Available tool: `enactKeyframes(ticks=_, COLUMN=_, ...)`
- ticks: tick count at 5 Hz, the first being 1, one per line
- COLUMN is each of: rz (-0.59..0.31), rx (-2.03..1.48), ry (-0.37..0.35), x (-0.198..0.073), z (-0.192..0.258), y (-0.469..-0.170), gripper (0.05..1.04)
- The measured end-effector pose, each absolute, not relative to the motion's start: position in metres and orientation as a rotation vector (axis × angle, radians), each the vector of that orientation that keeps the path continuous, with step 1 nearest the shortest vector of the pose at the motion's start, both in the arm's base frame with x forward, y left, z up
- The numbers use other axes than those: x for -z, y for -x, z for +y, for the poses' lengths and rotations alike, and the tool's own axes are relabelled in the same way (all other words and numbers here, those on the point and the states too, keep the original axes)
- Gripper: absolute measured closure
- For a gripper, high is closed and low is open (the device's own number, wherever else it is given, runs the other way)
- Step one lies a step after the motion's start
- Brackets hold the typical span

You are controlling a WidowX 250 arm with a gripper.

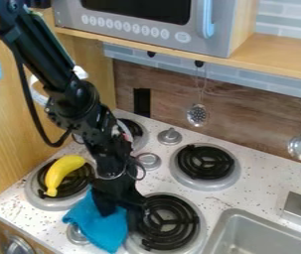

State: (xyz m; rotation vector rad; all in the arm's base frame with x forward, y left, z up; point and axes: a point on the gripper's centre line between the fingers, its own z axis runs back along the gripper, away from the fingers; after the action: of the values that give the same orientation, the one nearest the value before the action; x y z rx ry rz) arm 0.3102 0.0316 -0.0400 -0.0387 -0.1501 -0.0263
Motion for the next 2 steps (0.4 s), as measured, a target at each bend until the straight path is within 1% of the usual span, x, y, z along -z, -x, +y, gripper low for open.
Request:
enactKeyframes(ticks=1, rz=-0.159, rx=0.051, ry=0.052, x=0.035, z=0.023, y=-0.306, gripper=0.083)
enactKeyframes(ticks=2, rz=-0.197, rx=0.039, ry=0.08, x=0.023, z=0.018, y=-0.326, gripper=0.083)
